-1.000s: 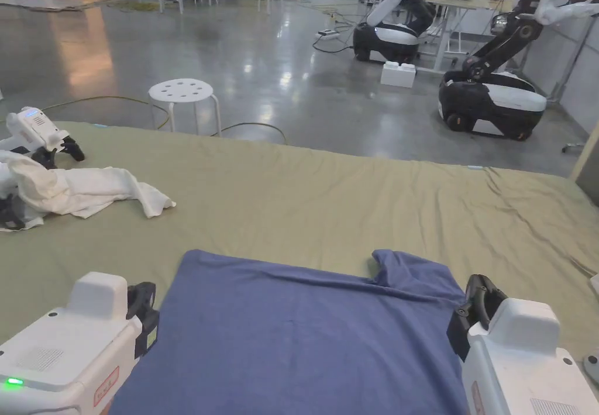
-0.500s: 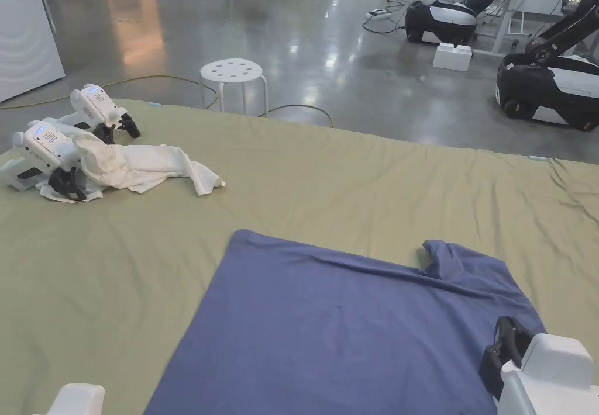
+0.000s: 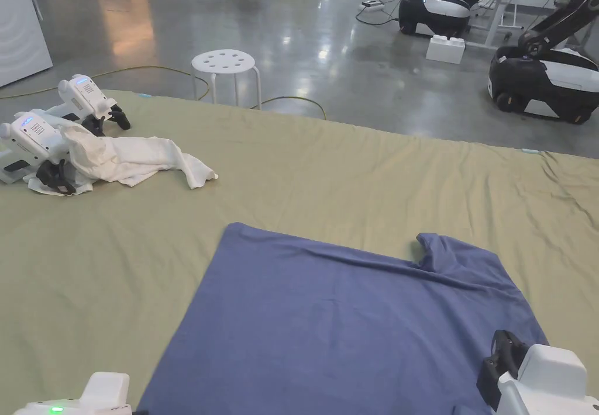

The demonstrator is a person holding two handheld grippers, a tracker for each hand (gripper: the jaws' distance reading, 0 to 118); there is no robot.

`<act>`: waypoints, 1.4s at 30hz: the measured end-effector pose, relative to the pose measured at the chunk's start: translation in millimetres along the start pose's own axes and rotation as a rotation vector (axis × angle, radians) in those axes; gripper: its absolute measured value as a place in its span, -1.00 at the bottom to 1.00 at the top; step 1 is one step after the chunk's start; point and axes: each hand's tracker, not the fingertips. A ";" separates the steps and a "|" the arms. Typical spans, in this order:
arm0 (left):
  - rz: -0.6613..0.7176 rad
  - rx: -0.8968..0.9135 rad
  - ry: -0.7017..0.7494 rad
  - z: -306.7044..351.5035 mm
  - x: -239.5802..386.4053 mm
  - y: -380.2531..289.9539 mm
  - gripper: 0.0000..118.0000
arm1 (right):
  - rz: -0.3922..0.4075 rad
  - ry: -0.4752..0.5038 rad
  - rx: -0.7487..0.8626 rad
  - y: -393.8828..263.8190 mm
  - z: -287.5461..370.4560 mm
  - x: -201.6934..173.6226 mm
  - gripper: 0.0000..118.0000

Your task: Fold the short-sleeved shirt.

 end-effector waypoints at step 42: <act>0.007 0.049 -0.054 21.9 5.7 -5.7 -0.99 | -0.062 -0.050 -0.683 -106.9 23.1 118.8 -0.86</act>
